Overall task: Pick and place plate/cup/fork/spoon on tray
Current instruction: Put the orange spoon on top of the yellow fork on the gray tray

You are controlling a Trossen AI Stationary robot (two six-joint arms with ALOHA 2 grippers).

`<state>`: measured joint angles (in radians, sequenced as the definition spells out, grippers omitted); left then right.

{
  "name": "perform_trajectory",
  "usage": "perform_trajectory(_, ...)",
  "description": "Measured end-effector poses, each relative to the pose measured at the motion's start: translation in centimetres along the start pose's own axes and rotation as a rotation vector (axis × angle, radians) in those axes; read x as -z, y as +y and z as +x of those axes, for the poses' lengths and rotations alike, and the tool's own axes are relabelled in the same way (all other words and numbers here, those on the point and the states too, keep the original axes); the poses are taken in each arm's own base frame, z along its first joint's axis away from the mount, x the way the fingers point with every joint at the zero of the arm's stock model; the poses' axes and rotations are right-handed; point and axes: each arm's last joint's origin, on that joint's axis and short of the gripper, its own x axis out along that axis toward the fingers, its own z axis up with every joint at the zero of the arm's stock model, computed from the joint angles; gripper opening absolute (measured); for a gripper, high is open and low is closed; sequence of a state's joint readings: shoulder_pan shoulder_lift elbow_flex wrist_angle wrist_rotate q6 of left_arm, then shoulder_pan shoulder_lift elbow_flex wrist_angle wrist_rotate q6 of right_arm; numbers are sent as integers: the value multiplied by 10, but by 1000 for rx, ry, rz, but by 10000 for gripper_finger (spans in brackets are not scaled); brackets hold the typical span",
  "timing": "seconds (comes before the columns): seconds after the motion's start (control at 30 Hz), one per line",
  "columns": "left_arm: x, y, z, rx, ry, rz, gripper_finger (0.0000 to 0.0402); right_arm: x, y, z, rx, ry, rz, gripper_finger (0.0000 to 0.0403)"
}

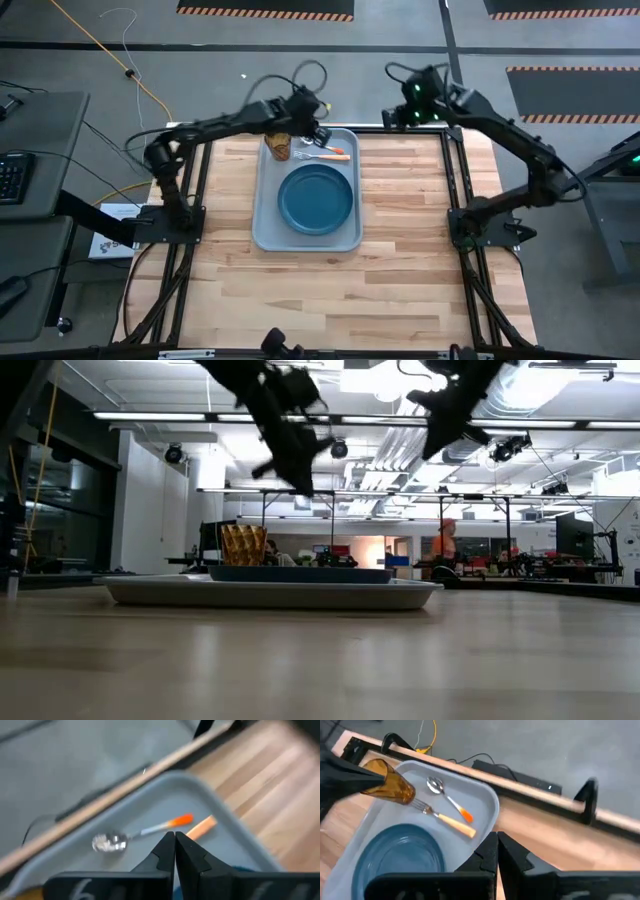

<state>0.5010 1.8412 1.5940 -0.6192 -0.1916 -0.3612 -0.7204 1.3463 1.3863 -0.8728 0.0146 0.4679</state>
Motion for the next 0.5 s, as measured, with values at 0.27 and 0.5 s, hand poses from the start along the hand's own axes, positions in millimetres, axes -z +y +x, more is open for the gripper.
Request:
perform_trajectory(0.27,8,-7,64,-101,148,3,0,49,-20,25,-143,12,190,0)
perform_trajectory(0.5,-17,-8,78,-287,213,211,0,63,-19,36,-187,50,218,0)
